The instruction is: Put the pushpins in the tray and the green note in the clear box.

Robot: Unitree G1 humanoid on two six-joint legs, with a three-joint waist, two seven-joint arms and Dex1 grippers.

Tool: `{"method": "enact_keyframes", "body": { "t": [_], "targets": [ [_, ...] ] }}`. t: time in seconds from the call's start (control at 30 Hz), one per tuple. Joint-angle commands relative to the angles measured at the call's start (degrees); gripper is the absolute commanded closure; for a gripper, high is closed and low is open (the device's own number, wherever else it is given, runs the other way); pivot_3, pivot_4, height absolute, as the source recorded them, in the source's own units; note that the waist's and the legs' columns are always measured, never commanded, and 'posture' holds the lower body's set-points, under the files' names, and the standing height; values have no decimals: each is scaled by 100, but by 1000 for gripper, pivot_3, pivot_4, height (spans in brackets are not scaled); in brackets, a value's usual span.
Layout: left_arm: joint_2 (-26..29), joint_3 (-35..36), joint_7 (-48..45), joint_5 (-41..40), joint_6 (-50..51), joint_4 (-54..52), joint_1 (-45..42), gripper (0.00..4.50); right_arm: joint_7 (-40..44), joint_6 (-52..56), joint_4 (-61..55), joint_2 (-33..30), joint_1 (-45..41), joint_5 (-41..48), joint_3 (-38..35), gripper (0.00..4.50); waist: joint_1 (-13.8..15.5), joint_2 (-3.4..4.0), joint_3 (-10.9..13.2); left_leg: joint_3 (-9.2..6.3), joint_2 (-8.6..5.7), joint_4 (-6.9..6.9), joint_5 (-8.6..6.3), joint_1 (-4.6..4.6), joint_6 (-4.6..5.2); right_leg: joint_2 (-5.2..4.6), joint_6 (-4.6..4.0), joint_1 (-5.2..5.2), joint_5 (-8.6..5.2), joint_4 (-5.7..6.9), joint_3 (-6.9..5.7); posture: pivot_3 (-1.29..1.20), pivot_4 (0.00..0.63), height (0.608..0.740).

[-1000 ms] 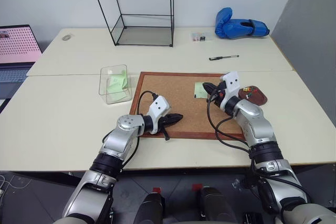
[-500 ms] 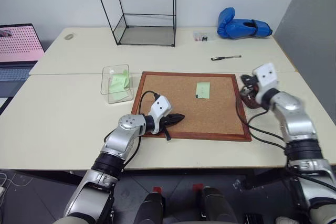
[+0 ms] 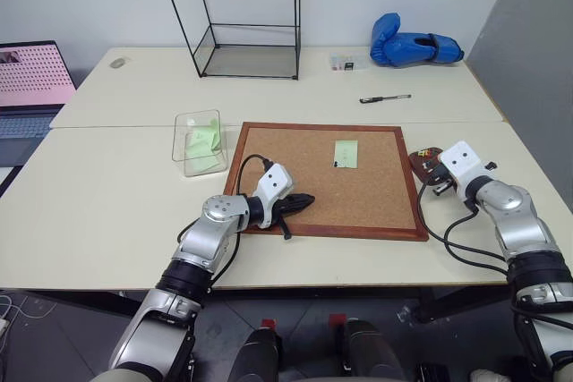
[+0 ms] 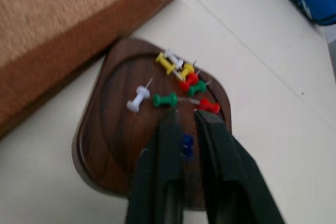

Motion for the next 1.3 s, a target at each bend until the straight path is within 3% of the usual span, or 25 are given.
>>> {"method": "enact_keyframes", "body": {
  "t": [0.03, 0.5, 0.9, 1.03, 1.3],
  "targets": [
    [96, -114, 91, 304, 191, 424, 215, 4500, -23, -10, -31, -29, -127, 6, -74, 2978, 0, 0, 0, 0, 0, 0, 0, 0, 0, 0, -1, 0, 0, 0, 0, 0, 150, 740],
    [74, -107, 90, 296, 170, 461, 204, 4500, 227, 363, -514, -249, -330, 319, -393, 257, 0, 0, 0, -1, 0, 0, 0, 0, 0, 0, 0, 1, 0, 0, -1, 0, 150, 740],
    [42, -69, 100, 277, 101, 510, 138, 4500, 710, 1109, -1040, -498, -642, 769, -653, 257, 6, -1, 0, -1, 0, 0, 0, 0, 0, 0, -9, 1, -5, -1, -1, 0, 150, 740],
    [29, 71, 150, 194, 61, 507, 104, 4500, 1085, 1303, -1548, -57, -535, 1349, -617, 257, 4, -2, 1, -2, 0, 0, 0, -1, 0, 0, -7, 1, -4, -1, -2, 0, 150, 740],
    [154, 422, 197, 21, 179, 551, 12, 4500, 1126, 1195, -1879, 1191, -389, 1677, -122, 257, -30, -4, 2, -7, 5, 1, 0, 0, 0, 4, 3, -1, 2, 2, -6, 0, 150, 740]
  ]
}}
